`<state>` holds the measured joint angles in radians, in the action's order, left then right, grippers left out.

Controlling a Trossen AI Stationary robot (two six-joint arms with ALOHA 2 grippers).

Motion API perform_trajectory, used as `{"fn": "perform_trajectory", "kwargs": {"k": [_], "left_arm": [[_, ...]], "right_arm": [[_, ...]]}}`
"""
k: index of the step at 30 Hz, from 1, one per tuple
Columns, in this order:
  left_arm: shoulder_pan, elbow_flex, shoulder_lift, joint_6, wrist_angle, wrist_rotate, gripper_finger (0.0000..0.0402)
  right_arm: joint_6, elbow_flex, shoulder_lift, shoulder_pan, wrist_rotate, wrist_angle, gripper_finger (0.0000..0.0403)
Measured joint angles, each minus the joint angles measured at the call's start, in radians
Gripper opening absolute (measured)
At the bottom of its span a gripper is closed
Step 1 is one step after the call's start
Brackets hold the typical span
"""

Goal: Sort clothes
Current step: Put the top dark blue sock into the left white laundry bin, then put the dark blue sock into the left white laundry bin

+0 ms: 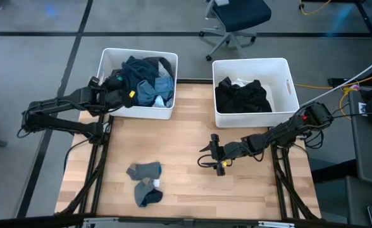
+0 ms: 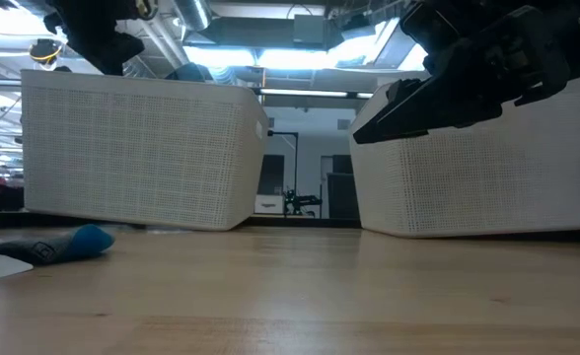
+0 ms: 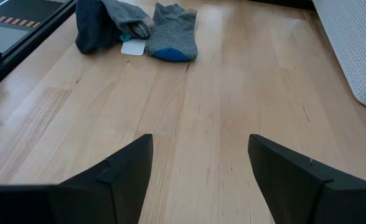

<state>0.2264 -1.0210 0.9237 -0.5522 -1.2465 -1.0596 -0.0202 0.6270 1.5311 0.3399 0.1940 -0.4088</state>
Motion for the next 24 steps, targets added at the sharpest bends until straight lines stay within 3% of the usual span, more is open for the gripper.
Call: {"fn": "perform_trajectory", "kwargs": {"k": [4, 11, 18, 24], "left_arm": [[-0.001, -0.034, 0.001, 0.01, 0.001, 0.072, 0.0131], [-0.086, -0.128, 0.0, 0.0, 0.085, 0.352, 0.0143], [-0.29, -0.129, 0.032, 0.055, 0.293, 0.605, 0.0143], [-0.494, -0.129, 0.127, 0.073, 0.382, 0.646, 0.0143]], "right_arm": [[0.0, 0.0, 0.0, 0.0, 0.0, 0.0, 0.0264], [0.0, 0.0, 0.0, 0.0, 0.0, 0.0, 0.0264], [0.0, 0.0, 0.0, 0.0, 0.0, 0.0, 0.0264], [0.0, 0.0, 0.0, 0.0, 0.0, -0.001, 0.0264]]}}
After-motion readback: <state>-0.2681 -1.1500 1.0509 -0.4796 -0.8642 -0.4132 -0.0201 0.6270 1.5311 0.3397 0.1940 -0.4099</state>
